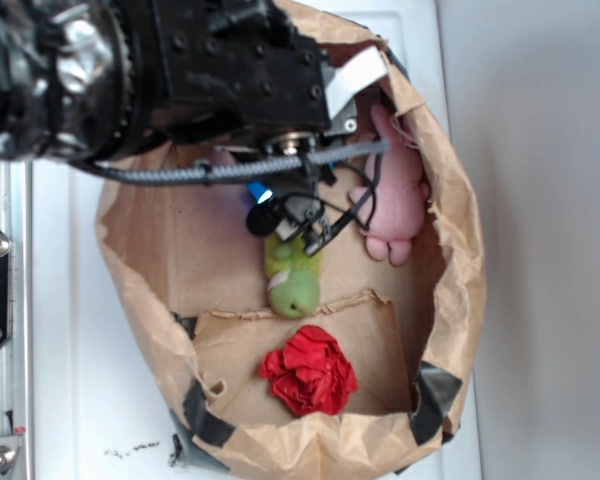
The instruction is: Grab the blue block.
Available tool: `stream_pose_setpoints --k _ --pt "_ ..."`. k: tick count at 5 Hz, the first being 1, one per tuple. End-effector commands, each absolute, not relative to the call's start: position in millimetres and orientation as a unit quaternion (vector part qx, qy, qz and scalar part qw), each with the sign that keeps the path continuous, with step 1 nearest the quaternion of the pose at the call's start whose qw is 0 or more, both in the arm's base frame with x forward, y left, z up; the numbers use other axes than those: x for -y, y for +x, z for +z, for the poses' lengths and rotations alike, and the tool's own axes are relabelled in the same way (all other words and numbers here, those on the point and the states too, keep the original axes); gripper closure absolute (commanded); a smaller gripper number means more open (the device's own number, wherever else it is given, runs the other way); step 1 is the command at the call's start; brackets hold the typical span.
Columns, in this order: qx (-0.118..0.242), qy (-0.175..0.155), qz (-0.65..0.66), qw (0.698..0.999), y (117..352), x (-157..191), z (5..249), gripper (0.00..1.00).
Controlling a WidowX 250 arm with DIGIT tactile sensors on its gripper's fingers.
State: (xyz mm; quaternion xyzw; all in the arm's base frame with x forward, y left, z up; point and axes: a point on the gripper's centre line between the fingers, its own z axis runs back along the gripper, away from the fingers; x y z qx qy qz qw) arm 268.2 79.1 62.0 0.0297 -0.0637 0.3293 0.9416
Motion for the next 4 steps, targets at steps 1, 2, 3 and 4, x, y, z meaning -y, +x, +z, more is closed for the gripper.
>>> stream_pose_setpoints --k 1,2,3,4 --pt "0.103 -0.032 0.341 0.934 271 -89 107 0.0" --pt "0.115 -0.041 0.349 0.929 284 -90 98 0.0" --pt "0.117 -0.043 0.352 0.928 283 -85 89 0.0" --pt "0.102 -0.044 0.345 0.932 274 -80 82 0.0"
